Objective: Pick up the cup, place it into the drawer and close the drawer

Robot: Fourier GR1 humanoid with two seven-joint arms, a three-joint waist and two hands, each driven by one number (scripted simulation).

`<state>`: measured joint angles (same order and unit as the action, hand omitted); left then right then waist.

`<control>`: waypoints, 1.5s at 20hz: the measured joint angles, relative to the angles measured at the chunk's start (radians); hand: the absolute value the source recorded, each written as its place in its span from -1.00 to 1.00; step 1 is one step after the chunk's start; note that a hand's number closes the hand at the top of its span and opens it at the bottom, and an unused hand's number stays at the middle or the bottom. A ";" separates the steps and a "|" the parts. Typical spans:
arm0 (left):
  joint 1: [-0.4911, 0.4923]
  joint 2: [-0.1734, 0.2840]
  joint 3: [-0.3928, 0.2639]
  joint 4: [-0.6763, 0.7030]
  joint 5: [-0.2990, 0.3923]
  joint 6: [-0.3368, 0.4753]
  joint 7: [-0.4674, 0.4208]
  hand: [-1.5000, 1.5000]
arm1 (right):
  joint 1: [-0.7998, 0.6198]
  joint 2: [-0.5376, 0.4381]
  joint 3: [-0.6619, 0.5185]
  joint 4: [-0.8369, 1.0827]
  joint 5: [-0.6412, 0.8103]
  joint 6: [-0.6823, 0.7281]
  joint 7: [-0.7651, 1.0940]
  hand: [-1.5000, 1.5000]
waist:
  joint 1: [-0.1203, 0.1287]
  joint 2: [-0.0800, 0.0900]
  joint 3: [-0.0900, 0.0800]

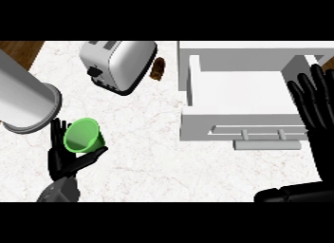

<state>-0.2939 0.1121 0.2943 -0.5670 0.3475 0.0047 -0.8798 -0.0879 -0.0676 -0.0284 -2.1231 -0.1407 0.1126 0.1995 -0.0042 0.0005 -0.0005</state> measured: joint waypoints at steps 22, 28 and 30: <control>-0.104 0.021 -0.025 0.143 -0.035 -0.136 -0.154 1.00 | -0.039 -0.027 -0.040 0.030 -0.023 0.015 0.003 -1.00 | -0.001 0.001 0.000; -0.065 0.037 -0.080 0.065 -0.066 -0.184 -0.139 1.00 | -0.002 -0.013 -0.022 0.024 -0.004 0.015 -0.019 -1.00 | 0.002 -0.001 0.000; -0.055 0.019 -0.099 0.004 -0.066 -0.188 -0.131 1.00 | 0.003 -0.017 -0.029 0.013 -0.015 0.018 -0.012 -1.00 | 0.005 -0.003 0.001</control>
<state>-0.3489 0.1310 0.1957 -0.5628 0.2816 -0.1833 -1.0104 -0.0849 -0.0846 -0.0575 -2.1102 -0.1555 0.1304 0.1874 0.0012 -0.0024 0.0002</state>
